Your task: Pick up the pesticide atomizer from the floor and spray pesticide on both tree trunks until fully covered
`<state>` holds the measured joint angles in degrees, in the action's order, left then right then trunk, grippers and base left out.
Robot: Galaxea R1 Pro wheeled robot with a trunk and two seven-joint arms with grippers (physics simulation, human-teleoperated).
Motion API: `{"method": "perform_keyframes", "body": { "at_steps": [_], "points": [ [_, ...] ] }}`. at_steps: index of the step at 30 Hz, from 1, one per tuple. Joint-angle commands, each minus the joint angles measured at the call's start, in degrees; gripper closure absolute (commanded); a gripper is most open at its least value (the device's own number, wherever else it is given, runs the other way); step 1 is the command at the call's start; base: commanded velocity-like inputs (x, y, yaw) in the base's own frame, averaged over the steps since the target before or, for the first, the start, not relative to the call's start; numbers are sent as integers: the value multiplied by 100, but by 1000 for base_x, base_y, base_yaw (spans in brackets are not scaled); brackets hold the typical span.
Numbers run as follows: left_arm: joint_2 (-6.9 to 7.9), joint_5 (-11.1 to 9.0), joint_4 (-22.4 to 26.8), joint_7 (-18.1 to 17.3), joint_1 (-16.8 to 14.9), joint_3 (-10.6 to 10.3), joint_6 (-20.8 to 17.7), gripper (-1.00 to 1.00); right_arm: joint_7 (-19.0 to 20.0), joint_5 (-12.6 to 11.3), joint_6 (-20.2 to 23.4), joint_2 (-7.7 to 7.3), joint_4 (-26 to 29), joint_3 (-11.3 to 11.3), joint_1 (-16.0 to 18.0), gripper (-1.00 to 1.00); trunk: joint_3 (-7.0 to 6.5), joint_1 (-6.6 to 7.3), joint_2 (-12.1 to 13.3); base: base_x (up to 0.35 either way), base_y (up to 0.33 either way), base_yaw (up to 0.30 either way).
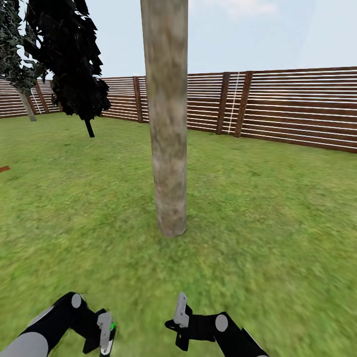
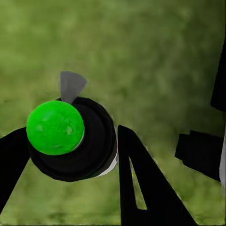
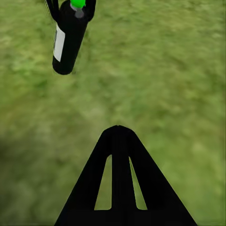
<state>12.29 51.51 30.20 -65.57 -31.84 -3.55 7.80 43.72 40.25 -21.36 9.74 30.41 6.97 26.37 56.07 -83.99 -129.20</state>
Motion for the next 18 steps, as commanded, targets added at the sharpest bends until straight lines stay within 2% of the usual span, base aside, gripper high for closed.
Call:
{"method": "perform_keyframes", "body": {
  "at_steps": [1,2,3,5,7,9,11,12,13,14,15,16,18],
  "points": [
    [112,-18,2,4,2,9,1,100,-2,0,-2,-5,0,-1,0,100,0,0,0,0,0,0],
    [205,-20,6,31,2,19,-9,100,-3,0,-5,-11,0,-6,0,100,0,0,0,0,0,0],
    [311,-41,18,64,0,86,-26,100,-3,0,-7,-21,2,-23,0,-100,0,0,0,0,0,0],
    [401,-60,26,127,-4,295,-42,100,-7,-4,-8,-59,1,-39,0,-100,0,0,0,0,0,0],
    [431,-67,28,338,-2,645,-59,100,-31,-1,-13,-95,8,-46,0,-100,0,0,0,0,0,0],
    [414,-80,11,854,10,1122,-84,100,-211,5,-11,-131,11,-59,0,-100,0,0,0,0,0,0],
    [363,-112,-34,1398,23,1521,-93,100,-862,7,-1,-208,-23,-61,0,-100,0,0,0,0,0,0],
    [275,-202,-81,1793,25,1819,-98,100,-1490,-1,7,-267,-50,-57,0,-100,0,0,0,0,0,0],
    [215,-294,-127,2035,28,2033,-103,100,-1885,-9,7,-302,-61,-55,0,-100,0,0,0,0,0,0],
    [133,-480,-233,2425,33,2413,-109,100,-2462,-29,8,-351,-74,-67,-3,-100,0,0,0,0,0,0],
    [55,-651,-375,2825,35,2729,-121,100,-2975,-90,8,-399,-111,-196,-8,-100,0,0,0,0,0,0],
    [-2,-748,-497,3116,36,2894,-138,100,-3318,-170,9,-420,-179,-427,-11,-100,0,0,0,0,0,0],
    [-179,-896,-970,3947,37,3130,-184,100,-4356,-419,4,-448,-566,-1566,-16,-100,0,0,0,0,0,0]
  ]
}}
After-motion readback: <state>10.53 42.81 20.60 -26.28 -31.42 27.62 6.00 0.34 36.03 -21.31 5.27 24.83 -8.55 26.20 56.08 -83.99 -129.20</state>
